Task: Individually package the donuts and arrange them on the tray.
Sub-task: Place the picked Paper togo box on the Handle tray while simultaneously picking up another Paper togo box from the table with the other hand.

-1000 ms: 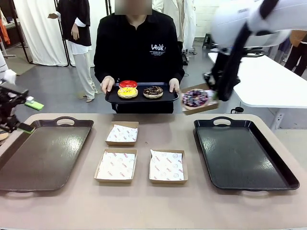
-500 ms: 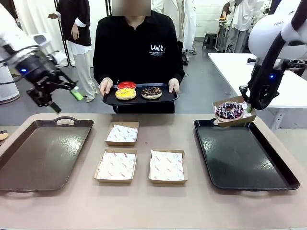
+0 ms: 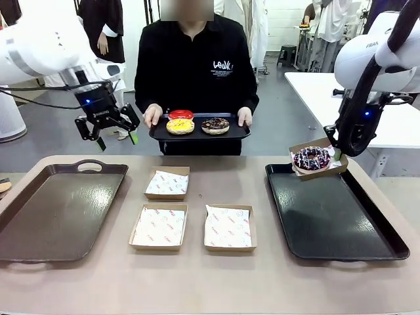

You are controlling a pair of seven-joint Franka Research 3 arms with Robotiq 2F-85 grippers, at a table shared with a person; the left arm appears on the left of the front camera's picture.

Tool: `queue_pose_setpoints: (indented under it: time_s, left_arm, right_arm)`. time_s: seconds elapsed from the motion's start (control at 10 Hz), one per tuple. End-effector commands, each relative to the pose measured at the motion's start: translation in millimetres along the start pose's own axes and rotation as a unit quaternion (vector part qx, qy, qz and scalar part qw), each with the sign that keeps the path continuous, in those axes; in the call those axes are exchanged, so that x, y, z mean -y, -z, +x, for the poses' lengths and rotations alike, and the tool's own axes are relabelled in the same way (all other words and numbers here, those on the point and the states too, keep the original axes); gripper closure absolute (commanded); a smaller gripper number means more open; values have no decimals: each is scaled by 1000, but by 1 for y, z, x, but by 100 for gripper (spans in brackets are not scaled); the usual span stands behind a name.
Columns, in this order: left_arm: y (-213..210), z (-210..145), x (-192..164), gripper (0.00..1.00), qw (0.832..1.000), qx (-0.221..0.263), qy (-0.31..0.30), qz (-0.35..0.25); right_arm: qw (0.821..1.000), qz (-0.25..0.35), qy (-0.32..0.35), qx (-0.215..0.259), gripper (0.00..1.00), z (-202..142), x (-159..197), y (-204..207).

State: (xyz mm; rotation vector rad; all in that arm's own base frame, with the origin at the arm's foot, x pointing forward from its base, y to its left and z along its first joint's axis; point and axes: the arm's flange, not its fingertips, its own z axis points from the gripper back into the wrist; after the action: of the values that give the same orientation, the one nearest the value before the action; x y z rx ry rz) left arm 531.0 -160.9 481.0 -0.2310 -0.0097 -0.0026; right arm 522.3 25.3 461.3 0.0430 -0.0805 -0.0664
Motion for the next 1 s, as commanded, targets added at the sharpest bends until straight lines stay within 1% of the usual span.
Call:
queue_pose_setpoints:
  time_s: [0.0,0.1,0.2,0.3,0.4,0.6,0.9]
  left_arm:
    - [20,13,17,0,999,22,-11,40]
    - [41,17,25,0,996,55,-4,72]
    - [57,21,31,0,993,79,6,86]
    - [72,24,34,0,991,97,17,95]
    - [84,25,36,0,990,104,25,98]
    - [111,29,32,0,991,100,16,86]
    - [137,22,30,0,993,93,21,71]
  right_arm:
    - [1000,20,-8,17,98,-2,1,11]
    - [999,24,-8,23,98,-1,-1,14]
    - [1000,1,-1,6,98,1,0,3]
    - [1000,1,-1,6,98,1,0,3]
    - [1000,1,-1,6,98,1,0,3]
    - [1000,1,-1,6,98,1,0,3]
    - [1000,1,-1,6,98,1,0,3]
